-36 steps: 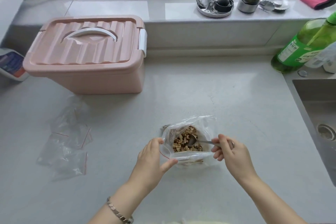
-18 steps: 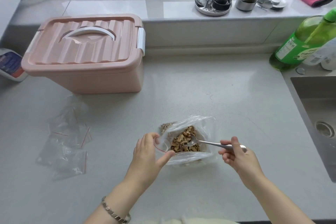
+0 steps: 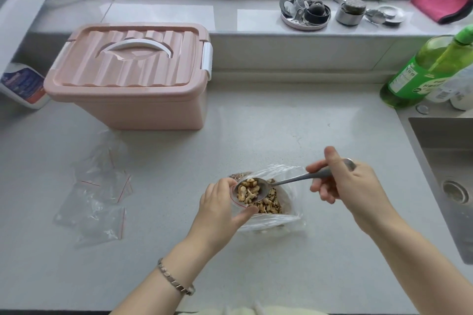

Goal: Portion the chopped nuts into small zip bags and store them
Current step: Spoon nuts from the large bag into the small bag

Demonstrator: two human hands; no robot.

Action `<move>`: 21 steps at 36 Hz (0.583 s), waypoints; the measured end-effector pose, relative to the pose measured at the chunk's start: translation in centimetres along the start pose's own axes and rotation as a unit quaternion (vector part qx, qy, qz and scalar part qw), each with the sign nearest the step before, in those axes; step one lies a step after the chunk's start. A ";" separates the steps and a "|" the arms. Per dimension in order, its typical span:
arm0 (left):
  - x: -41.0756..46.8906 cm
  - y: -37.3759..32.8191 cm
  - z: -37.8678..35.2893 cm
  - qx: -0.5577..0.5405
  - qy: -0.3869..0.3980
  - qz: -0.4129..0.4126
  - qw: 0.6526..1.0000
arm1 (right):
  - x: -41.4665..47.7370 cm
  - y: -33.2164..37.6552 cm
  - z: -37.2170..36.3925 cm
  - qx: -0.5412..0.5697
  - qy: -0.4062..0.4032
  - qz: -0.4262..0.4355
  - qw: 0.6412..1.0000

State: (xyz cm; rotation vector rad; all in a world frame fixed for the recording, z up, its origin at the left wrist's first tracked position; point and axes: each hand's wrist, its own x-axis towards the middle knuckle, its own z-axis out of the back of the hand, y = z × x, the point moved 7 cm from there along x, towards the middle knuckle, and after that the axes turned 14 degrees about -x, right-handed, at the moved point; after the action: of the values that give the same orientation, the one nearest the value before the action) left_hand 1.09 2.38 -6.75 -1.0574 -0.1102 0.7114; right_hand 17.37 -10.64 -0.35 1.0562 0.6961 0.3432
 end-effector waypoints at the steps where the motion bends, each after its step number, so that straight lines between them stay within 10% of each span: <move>1: 0.0 -0.1 0.1 -0.002 -0.001 -0.003 1.000 | -0.1 0.6 -0.5 -0.010 0.008 0.015 1.000; 15: -0.6 -0.4 -0.1 -0.002 -0.013 -0.039 0.999 | -3.6 5.2 -4.7 -0.236 0.030 0.255 0.937; 21: -0.5 0.8 0.4 -0.035 -0.030 -0.033 0.998 | -4.0 5.1 -1.1 -0.169 -0.052 0.258 0.950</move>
State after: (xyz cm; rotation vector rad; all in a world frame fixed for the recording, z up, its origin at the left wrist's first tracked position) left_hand 0.19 2.60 -7.08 -1.0940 -0.2219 0.6834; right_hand 13.99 -9.83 5.20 0.9060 0.2401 0.8239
